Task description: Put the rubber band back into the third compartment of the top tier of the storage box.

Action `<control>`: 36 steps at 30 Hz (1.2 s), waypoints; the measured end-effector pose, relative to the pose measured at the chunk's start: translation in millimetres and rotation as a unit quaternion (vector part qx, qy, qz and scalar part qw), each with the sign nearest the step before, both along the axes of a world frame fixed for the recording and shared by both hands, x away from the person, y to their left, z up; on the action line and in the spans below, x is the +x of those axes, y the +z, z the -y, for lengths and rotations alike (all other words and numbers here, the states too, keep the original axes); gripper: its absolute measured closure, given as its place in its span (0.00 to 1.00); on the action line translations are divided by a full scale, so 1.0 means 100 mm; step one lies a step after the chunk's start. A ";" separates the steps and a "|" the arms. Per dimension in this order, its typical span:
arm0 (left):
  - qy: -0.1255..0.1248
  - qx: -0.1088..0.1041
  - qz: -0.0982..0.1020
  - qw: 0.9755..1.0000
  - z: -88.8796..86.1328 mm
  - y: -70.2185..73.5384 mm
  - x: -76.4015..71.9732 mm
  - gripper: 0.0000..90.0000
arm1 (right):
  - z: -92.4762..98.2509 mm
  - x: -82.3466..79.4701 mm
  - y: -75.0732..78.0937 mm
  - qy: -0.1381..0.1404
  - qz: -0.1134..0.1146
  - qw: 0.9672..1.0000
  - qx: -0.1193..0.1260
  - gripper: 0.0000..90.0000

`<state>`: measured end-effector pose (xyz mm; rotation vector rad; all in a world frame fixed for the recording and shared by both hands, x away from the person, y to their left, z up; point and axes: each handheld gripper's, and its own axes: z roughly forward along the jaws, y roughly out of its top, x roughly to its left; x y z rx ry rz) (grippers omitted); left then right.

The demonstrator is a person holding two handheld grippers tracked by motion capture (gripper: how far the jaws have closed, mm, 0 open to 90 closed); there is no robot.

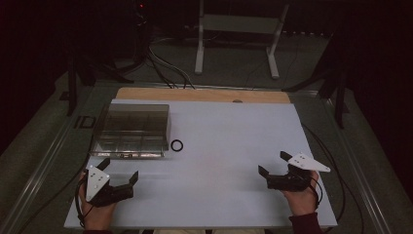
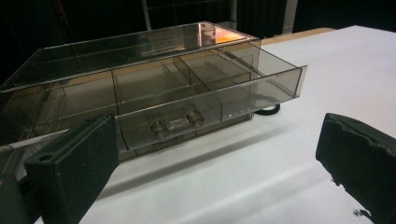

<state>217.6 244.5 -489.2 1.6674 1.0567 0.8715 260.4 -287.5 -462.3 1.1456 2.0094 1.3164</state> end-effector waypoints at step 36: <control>0.005 0.006 -0.018 1.000 0.00 0.00 0.01 0.00 | -0.58 0.47 0.16 0.047 -0.009 0.999 0.009 0.02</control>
